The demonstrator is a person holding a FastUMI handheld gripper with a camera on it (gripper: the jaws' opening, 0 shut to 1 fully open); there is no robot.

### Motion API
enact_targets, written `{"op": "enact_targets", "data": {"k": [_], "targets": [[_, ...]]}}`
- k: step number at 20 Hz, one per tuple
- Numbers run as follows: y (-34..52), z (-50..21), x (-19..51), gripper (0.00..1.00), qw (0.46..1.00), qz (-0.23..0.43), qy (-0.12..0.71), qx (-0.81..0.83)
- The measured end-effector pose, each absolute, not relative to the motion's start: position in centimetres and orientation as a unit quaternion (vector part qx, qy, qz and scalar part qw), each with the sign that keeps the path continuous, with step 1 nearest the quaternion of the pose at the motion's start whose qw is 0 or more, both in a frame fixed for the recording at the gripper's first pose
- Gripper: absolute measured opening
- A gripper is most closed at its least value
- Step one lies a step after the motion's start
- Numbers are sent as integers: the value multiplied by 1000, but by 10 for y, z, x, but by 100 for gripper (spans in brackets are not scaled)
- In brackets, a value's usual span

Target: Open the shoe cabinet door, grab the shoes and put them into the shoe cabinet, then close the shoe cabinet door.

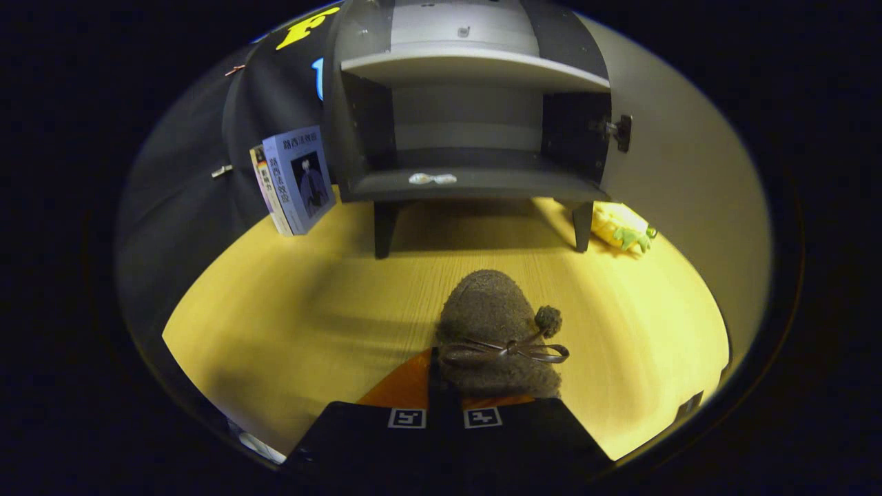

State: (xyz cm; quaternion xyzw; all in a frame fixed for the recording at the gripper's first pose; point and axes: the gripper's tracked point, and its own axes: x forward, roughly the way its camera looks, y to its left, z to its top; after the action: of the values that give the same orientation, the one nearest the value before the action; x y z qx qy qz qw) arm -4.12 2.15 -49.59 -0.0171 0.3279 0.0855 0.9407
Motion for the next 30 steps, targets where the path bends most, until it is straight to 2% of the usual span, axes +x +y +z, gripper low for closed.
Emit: {"op": "enact_targets", "data": {"k": [11, 15, 25, 30], "targets": [[4, -294, -26, 5, 960, 159, 228, -38], [7, -257, -4, 5, 962, 144, 229, -32], [22, -199, 126, 5, 970, 58, 234, -1], [27, -172, 203, 5, 976, 38, 212, -14]]}}
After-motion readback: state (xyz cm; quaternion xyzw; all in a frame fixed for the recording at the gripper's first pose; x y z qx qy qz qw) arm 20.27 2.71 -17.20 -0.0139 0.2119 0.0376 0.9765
